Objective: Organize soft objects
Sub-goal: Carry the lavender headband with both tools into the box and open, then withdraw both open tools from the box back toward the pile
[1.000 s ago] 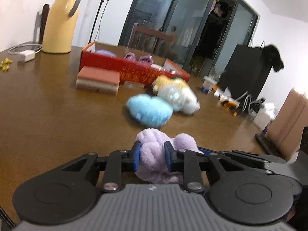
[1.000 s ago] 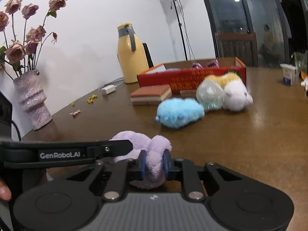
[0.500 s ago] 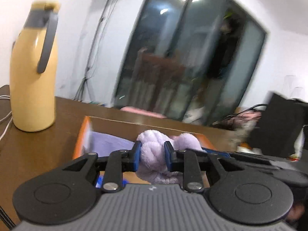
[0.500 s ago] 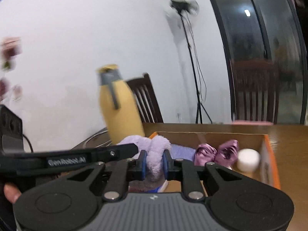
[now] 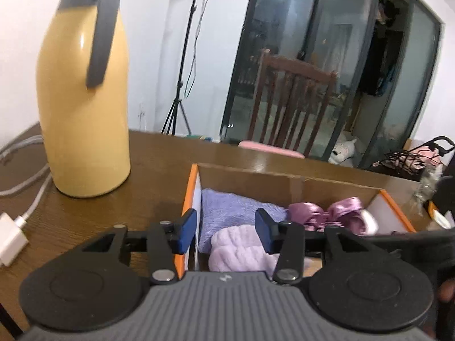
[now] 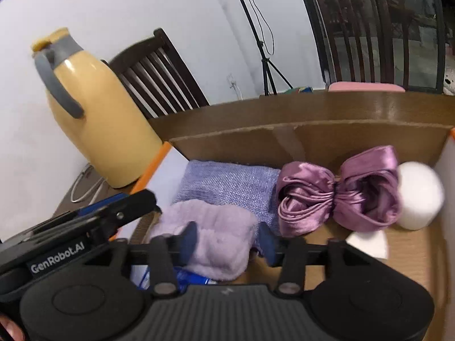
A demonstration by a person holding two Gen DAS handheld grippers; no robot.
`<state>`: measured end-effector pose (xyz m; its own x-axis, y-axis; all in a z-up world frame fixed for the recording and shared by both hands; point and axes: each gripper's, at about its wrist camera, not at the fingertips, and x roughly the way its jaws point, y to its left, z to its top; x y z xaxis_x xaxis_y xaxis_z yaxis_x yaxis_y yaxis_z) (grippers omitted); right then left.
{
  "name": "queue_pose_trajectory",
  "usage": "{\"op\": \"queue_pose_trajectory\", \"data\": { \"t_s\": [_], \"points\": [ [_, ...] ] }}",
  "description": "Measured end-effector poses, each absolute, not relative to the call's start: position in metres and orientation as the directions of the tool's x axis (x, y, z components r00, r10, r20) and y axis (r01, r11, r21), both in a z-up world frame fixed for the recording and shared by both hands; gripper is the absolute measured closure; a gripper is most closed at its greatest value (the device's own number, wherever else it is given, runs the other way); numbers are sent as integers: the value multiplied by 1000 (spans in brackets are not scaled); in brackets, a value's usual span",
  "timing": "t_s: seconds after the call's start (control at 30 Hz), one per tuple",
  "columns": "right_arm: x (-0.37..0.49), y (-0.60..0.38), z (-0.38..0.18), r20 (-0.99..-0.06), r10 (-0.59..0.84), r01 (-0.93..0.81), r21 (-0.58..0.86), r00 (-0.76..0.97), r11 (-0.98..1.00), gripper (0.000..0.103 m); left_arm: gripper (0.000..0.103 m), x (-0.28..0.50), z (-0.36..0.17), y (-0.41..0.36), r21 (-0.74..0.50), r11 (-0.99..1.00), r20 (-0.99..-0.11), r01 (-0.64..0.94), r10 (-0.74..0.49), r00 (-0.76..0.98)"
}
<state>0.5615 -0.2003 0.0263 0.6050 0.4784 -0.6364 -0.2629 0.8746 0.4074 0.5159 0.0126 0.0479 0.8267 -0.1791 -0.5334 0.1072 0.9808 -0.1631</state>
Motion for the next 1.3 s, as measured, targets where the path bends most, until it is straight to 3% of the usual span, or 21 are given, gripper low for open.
{"op": "queue_pose_trajectory", "data": {
  "t_s": [0.13, 0.27, 0.33, 0.37, 0.73, 1.0, 1.3],
  "points": [
    [496, -236, 73, -546, 435, -308, 313, 716, 899, 46, 52, 459, 82, 12, -125, 980, -447, 157, -197, 872],
    [421, -274, 108, -476, 351, -287, 204, 807, 936, 38, 39, 394, 99, 8, -74, 989, -366, 128, -146, 919],
    [382, -294, 118, -435, 330, -272, 192, 837, 943, 36, 28, 357, 103, 5, -42, 993, -321, 114, -122, 939],
    [364, -302, 120, -418, 325, -273, 183, 848, 945, 34, 22, 339, 104, 4, -31, 994, -295, 105, -110, 949],
    [165, -324, 95, -192, 227, -223, 40, 955, 974, 20, 2, 154, 84, -6, -9, 998, -140, 61, -62, 988],
    [64, -300, 37, -187, 259, -251, 69, 948, 966, 17, 0, 61, 42, -10, -15, 997, -178, 81, -82, 981],
    [54, -276, 0, -279, 248, -244, 48, 928, 968, 15, 0, 63, 11, -29, -29, 991, -272, 127, -130, 953]
  ]
}}
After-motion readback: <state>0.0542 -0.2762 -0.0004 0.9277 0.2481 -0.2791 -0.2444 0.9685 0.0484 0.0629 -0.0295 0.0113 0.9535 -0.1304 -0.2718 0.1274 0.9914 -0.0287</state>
